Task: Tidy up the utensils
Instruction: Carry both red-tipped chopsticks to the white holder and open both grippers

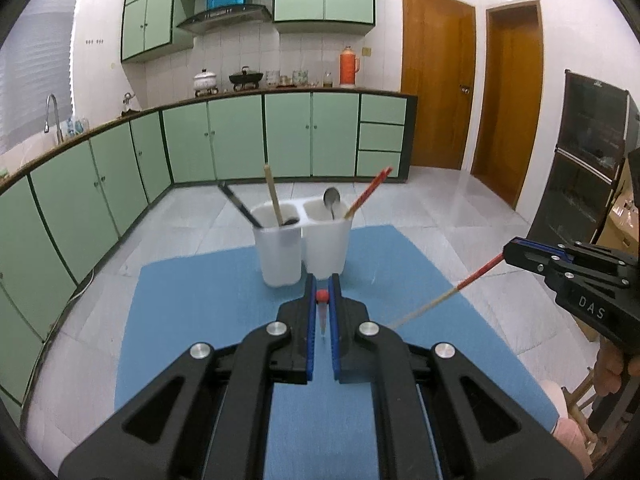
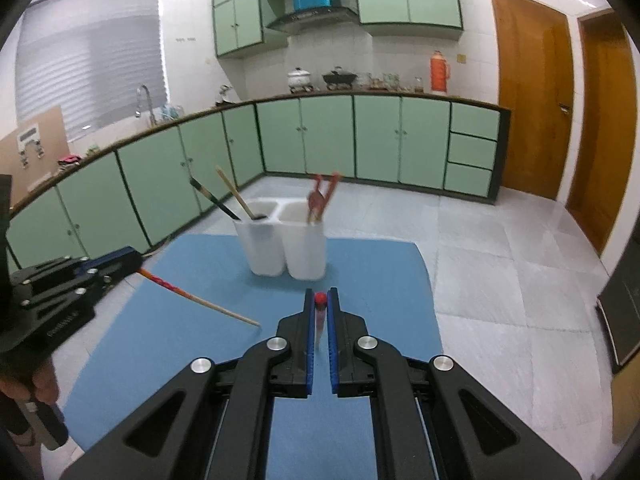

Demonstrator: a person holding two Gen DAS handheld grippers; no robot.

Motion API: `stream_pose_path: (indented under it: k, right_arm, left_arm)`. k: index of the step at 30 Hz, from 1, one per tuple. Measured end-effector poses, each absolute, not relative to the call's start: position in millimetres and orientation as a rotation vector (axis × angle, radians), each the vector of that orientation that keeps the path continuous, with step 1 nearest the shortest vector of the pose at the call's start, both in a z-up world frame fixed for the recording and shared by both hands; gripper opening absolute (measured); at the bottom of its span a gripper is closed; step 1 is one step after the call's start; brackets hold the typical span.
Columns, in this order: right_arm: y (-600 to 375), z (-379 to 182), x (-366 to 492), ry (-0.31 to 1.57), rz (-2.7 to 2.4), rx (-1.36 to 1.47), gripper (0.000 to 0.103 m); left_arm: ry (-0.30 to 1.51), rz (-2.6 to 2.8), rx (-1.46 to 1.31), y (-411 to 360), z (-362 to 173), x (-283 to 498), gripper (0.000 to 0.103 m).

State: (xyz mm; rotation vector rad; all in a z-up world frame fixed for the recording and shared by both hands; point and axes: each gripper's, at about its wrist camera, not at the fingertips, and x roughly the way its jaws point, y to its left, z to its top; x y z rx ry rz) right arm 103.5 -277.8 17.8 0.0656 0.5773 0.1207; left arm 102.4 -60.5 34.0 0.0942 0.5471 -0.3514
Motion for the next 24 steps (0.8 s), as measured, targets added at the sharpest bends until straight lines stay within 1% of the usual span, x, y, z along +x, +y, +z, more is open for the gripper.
stream_pose_path:
  k: [8,19,24]
  right_arm:
    - [-262,47,119,0.538,0.197,0.035,0.006]
    - [-258,121,145,0.374,0.210,0.014,0.006]
    - [-258,142,168,0.333,0.206,0.025,0.006]
  left_arm:
    - [0.495,-0.364,0.091,-64,59,112,0.005]
    - [0.361,-0.347,0.048,-58,109,129,0.005]
    - [0.333,-0.333,0.041,-61,125,145,0.005]
